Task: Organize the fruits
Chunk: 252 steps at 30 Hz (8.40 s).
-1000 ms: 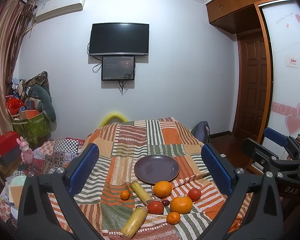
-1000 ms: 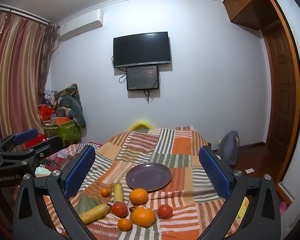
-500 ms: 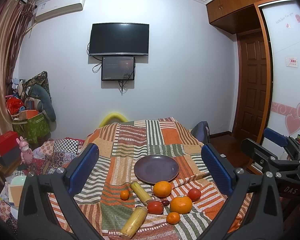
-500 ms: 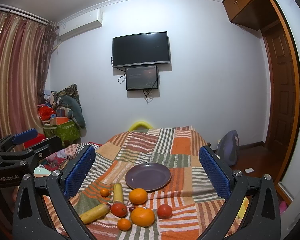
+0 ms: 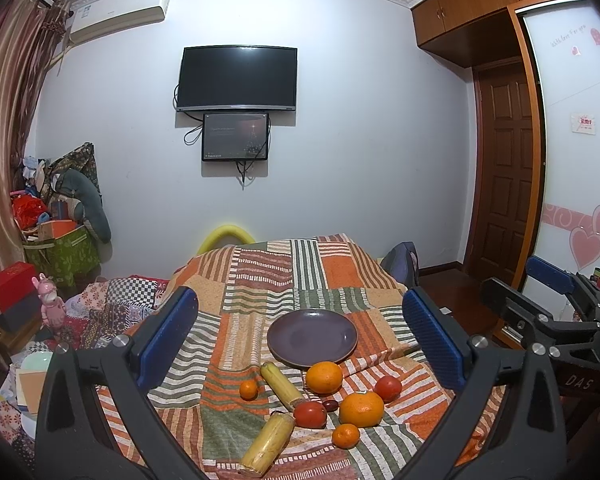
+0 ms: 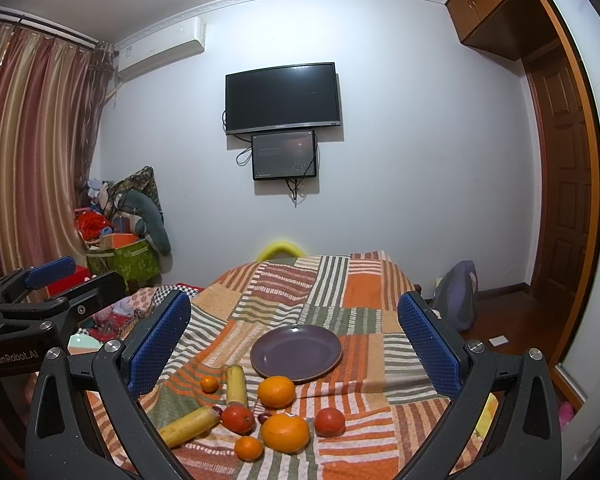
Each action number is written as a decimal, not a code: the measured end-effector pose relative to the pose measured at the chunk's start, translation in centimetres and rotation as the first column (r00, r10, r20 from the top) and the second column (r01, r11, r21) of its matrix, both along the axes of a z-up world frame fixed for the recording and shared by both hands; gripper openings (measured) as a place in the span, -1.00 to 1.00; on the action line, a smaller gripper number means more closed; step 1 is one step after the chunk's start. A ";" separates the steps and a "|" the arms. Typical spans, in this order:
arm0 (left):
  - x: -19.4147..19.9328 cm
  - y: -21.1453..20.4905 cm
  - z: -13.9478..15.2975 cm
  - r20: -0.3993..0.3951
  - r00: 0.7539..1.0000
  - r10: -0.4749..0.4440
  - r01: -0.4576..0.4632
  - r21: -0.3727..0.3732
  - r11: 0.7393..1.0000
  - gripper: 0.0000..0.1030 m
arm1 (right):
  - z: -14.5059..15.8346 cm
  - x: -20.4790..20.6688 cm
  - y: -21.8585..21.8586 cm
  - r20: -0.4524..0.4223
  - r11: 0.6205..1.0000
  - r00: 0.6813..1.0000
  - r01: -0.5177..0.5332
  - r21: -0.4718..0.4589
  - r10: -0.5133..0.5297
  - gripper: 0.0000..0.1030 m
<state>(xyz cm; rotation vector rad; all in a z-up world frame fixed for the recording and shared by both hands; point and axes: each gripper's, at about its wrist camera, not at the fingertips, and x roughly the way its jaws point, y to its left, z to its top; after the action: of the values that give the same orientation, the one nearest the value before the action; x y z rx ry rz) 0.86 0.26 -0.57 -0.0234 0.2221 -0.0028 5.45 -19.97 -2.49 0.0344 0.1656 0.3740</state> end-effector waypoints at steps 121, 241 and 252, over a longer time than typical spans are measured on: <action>19.1 4.1 -9.9 -0.435 0.885 -0.163 0.151 -0.063 0.987 -0.25 | -7.5 17.4 1.7 -0.424 0.989 0.901 -0.130 -0.065 0.090 0.29; 23.2 4.4 -21.3 -0.713 0.680 -0.174 0.119 -0.127 0.985 -0.08 | -19.5 20.1 9.2 -0.722 0.929 0.668 -0.358 -0.098 0.182 0.18; 24.5 3.4 -22.7 -0.734 0.663 -0.147 0.093 -0.114 0.989 -0.09 | -17.0 20.1 5.4 -0.674 0.954 0.720 -0.289 -0.076 0.164 0.16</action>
<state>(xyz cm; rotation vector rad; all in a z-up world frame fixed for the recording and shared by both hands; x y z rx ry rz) 25.37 3.66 -23.24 -0.0779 1.0587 -0.1381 25.54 -14.59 -19.49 -0.0310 0.9260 0.5855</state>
